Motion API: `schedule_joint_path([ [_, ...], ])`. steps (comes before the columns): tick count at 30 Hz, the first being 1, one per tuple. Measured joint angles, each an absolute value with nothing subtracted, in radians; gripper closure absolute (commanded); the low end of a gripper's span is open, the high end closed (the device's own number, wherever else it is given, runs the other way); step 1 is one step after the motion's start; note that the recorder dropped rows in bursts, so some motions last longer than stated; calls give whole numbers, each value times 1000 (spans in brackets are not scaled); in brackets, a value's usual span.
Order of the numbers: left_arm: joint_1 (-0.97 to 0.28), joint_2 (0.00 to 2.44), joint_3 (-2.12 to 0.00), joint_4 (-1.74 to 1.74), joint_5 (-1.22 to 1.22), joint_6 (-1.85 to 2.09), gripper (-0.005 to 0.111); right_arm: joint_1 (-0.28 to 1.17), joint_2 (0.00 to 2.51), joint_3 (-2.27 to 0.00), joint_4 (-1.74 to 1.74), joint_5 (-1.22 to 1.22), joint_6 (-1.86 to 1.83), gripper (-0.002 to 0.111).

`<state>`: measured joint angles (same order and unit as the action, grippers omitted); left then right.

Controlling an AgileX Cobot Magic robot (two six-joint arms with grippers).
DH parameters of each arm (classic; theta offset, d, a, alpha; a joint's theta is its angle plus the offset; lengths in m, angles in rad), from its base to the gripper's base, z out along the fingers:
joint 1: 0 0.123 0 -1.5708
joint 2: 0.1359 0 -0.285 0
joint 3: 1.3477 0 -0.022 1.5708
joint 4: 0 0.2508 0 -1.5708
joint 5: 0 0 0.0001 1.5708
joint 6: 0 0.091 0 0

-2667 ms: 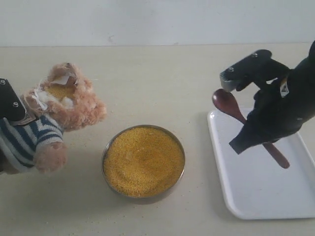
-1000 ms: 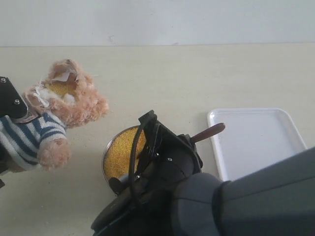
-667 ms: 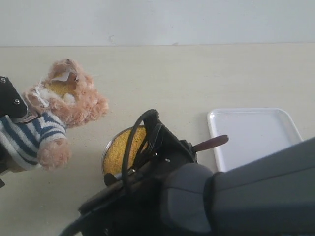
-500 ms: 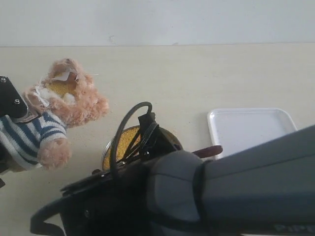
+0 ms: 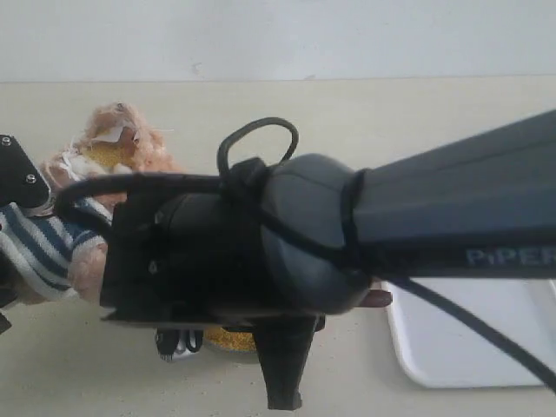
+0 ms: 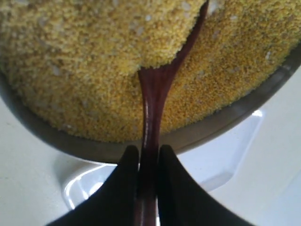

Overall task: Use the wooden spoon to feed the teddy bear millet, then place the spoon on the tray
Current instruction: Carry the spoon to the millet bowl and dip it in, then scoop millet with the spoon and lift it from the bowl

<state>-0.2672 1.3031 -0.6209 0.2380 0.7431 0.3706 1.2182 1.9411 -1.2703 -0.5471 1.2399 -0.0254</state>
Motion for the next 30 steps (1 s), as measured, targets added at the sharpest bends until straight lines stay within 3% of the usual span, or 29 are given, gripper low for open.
schedule_joint_path([
  [30, -267, 1303, -621, 231, 743, 371, 103, 982, 1805, -1310, -155, 1220, -101, 109],
])
